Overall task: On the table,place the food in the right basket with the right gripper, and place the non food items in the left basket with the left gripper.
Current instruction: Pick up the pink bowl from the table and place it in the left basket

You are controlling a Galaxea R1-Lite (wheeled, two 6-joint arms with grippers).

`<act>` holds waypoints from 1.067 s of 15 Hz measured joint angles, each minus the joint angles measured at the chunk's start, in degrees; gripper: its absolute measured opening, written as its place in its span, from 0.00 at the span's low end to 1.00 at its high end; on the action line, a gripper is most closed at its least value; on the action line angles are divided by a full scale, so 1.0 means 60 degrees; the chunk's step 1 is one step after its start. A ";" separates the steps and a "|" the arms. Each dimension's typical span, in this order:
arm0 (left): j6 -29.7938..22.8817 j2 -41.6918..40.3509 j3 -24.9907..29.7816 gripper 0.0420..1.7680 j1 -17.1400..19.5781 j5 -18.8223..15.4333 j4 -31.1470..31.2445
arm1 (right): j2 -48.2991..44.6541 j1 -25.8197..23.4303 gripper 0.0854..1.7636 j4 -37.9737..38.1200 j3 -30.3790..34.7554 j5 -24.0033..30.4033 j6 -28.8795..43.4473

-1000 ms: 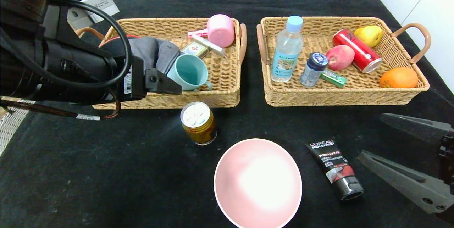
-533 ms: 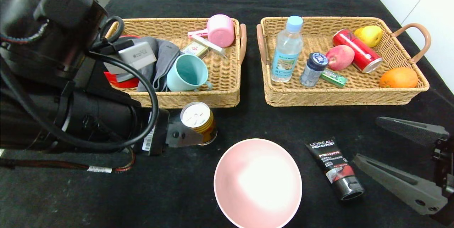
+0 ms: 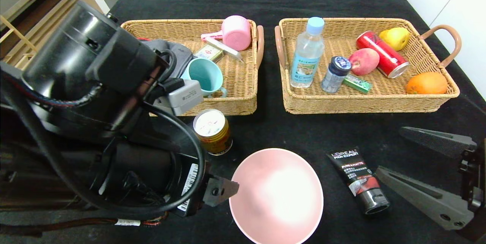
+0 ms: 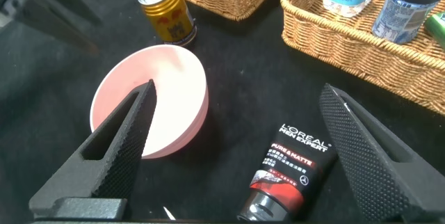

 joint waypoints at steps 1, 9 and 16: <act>-0.0258 0.0140 0.0008 0.96 -0.0171 0.0120 -0.0041 | 0.0008 0.0004 0.97 0.0000 0.0012 0.0000 0.0000; -0.0750 0.1410 -0.0041 0.97 -0.0532 0.0689 -0.0234 | 0.0004 -0.0002 0.97 -0.0018 -0.0010 -0.0010 -0.0004; -0.0754 0.2168 -0.0022 0.97 -0.0583 0.0959 -0.0959 | -0.0028 -0.0010 0.97 -0.0033 -0.0028 -0.0010 -0.0004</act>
